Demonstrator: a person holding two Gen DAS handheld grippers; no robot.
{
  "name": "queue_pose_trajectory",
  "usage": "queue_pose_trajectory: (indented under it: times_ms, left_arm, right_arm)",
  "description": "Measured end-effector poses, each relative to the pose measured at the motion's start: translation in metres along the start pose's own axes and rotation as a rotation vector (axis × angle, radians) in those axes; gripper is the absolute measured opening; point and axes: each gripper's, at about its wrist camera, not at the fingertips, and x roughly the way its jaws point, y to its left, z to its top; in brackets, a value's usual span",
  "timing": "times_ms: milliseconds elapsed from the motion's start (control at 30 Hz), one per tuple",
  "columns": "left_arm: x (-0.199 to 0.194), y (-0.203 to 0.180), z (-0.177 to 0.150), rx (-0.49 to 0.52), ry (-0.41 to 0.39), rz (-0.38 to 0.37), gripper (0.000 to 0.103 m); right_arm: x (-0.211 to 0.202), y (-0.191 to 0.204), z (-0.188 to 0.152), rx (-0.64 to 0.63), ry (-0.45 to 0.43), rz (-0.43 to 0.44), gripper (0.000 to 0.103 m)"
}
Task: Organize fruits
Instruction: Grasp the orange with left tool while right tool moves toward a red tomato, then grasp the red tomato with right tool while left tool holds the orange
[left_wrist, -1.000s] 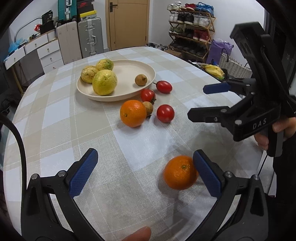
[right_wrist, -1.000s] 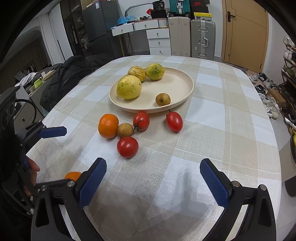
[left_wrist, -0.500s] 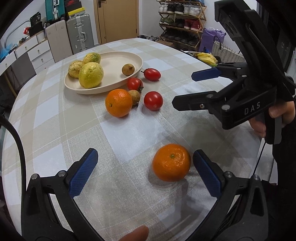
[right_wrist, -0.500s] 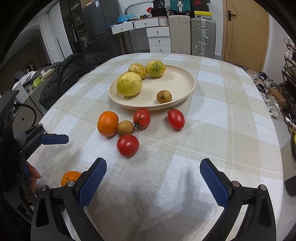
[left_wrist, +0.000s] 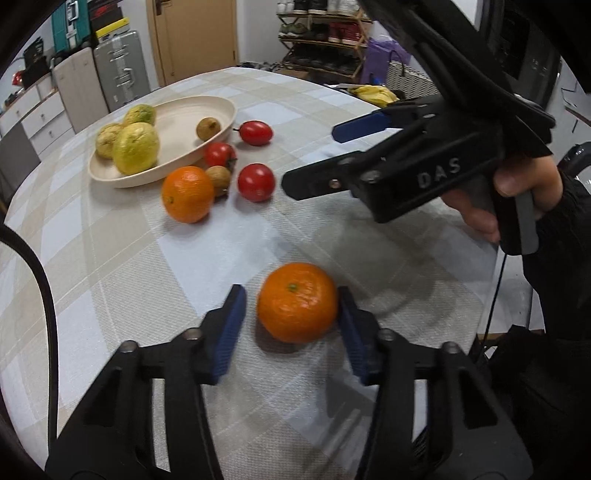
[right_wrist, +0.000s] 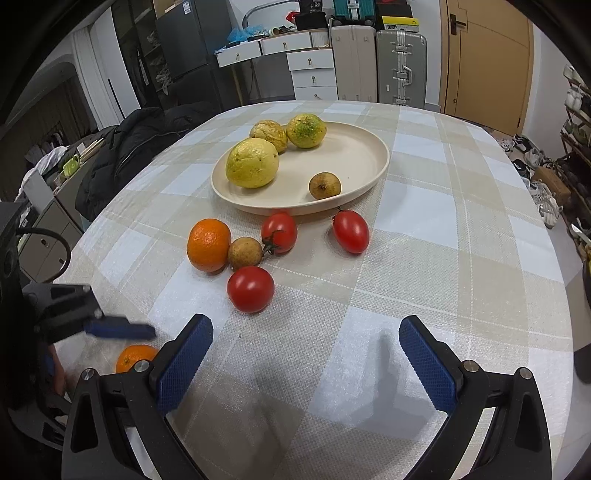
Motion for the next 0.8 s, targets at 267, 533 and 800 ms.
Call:
queue_pose_trajectory:
  times_ms: [267, 533, 800]
  left_arm:
    - [-0.004, 0.013, 0.002, -0.053, -0.037, 0.01, 0.038]
    - [-0.017, 0.033, 0.006, -0.119, -0.103, 0.05, 0.038]
    - [-0.024, 0.051, 0.007, -0.188, -0.154, 0.092, 0.038]
  right_arm:
    - [0.007, 0.007, 0.0, -0.003, -0.01, 0.01, 0.102]
    - [0.013, 0.018, 0.004, -0.013, -0.031, 0.046, 0.07]
    - [0.023, 0.03, 0.007, -0.029, -0.011, 0.081, 0.05]
